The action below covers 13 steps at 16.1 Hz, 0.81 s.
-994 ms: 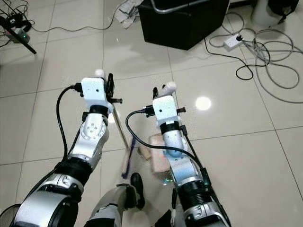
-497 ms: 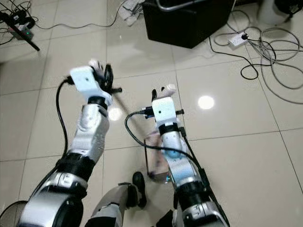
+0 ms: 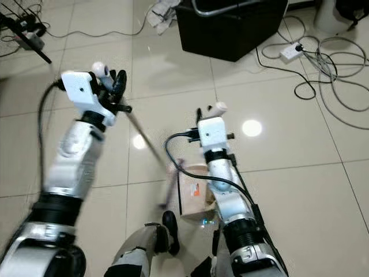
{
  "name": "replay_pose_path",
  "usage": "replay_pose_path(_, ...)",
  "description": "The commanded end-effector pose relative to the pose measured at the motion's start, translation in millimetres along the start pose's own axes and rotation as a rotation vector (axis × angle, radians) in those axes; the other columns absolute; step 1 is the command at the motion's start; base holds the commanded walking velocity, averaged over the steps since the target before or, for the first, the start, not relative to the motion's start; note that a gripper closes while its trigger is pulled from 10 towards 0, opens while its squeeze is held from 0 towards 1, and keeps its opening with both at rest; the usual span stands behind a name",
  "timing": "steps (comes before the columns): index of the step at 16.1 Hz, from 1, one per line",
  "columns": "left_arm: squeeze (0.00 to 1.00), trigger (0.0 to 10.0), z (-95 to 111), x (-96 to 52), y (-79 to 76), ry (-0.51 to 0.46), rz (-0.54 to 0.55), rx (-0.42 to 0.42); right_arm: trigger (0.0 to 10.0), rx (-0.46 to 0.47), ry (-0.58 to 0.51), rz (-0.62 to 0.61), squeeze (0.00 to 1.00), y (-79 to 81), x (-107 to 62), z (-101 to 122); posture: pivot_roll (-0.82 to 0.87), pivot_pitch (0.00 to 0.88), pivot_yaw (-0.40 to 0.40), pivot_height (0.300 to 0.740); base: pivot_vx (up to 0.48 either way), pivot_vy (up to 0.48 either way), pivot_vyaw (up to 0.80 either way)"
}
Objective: Sweep floor
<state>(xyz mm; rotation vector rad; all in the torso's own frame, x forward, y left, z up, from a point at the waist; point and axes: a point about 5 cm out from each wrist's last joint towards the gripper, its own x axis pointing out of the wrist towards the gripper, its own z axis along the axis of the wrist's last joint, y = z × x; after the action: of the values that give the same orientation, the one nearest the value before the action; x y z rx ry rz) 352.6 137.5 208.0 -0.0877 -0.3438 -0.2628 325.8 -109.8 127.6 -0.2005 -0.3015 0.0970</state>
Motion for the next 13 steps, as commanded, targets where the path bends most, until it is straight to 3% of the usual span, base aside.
replay_pose_path(1,0.00,10.0,4.2,-1.9,9.9,-0.001,0.004,0.015,10.0,0.009,0.036,-0.009,0.00,-3.6,-9.0,-10.0,-0.01,0.164,0.183,0.740,0.000,0.000,0.00)
replay_pose_path(4,0.00,10.0,-1.1,-5.9,26.5,0.045,0.036,0.080,10.0,0.047,0.036,-0.044,0.00,-14.2,-14.8,-9.1,-0.03,0.112,0.180,0.740,0.000,0.000,0.00)
replay_pose_path(6,0.00,10.0,-24.7,-24.7,35.1,0.151,0.020,0.174,10.0,0.127,0.006,-0.038,0.00,-21.2,-16.3,-2.6,-0.06,0.055,0.174,0.740,0.000,0.000,0.00)
replay_pose_path(7,0.00,10.0,-26.4,-32.0,37.0,0.155,0.014,0.239,10.0,0.145,-0.004,-0.033,0.00,-24.0,-17.7,-1.1,-0.07,0.042,0.176,0.740,0.000,0.000,0.00)
replay_pose_path(9,0.00,10.0,-26.7,-47.0,44.0,0.169,0.070,0.235,10.0,0.172,-0.006,-0.063,0.00,-34.7,-21.5,-0.6,-0.08,0.005,0.165,0.740,0.000,0.000,0.00)
replay_pose_path(13,0.00,10.0,-40.0,-81.5,42.8,0.246,0.045,0.261,10.0,0.246,-0.025,-0.107,0.00,-48.8,-18.8,18.0,-0.08,0.000,0.145,0.740,0.000,0.000,0.00)
